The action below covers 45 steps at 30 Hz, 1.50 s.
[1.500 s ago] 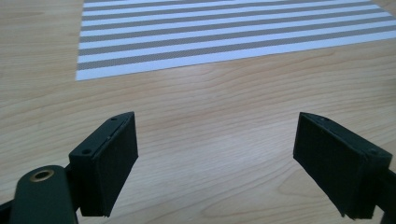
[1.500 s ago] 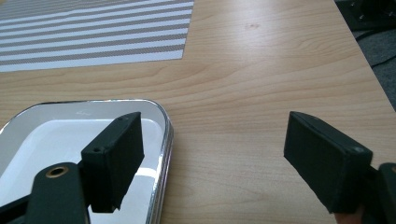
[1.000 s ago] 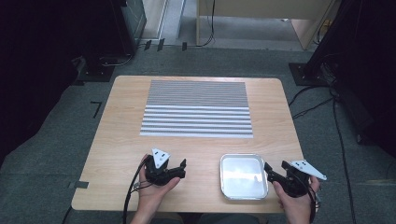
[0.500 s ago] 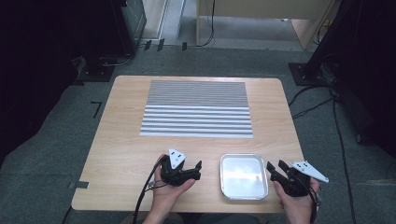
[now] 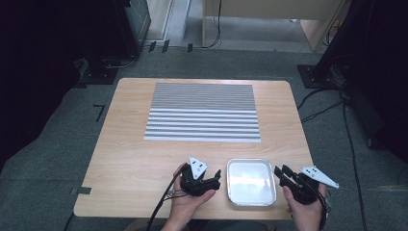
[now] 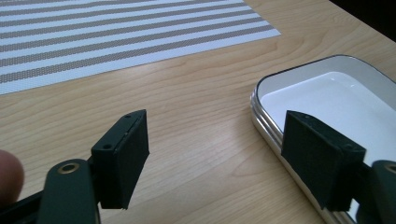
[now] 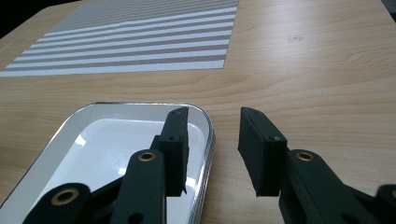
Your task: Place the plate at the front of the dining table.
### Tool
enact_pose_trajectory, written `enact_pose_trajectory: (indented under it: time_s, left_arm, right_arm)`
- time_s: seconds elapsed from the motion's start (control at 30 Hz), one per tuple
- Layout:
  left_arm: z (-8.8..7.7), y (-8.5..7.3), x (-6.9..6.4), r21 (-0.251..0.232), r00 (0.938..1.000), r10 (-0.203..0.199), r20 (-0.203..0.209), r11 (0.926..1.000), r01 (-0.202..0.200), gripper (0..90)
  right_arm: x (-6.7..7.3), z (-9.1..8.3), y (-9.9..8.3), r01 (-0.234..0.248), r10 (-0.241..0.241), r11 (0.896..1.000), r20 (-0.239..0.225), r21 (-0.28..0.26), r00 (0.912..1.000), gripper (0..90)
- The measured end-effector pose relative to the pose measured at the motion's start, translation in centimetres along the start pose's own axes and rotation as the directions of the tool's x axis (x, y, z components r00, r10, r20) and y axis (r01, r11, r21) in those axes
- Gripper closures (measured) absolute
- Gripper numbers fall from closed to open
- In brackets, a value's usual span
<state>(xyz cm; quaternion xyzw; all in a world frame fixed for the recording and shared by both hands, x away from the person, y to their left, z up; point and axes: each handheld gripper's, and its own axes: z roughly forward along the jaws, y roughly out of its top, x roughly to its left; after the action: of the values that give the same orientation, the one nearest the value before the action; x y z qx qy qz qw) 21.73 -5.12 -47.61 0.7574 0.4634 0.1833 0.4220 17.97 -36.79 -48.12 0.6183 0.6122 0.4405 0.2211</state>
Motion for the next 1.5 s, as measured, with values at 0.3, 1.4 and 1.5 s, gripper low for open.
enact_pose_trajectory:
  time_s: [0.3, 1.4, 1.5]
  left_arm:
    - [0.7, -0.3, -1.4, 0.015, 0.9996, -0.007, 0.028, 0.9999, 0.006, 41.6]
    - [2.4, -1.6, -4.1, 0.090, 0.9889, -0.039, 0.144, 0.9956, 0.026, 77.6]
    - [2.4, -1.6, -4.1, 0.085, 0.9901, -0.037, 0.135, 0.9961, 0.026, 80.1]
  right_arm:
    - [0.0, 0.2, -0.3, -0.046, 0.047, 0.999, -0.044, 0.016, 0.9979, 69.0]
    - [-0.1, 1.7, -1.0, -0.131, 0.138, 0.969, -0.020, 0.210, 0.9903, 83.0]
    - [0.0, 1.7, -1.1, -0.139, 0.143, 0.968, -0.006, 0.211, 0.9897, 84.8]
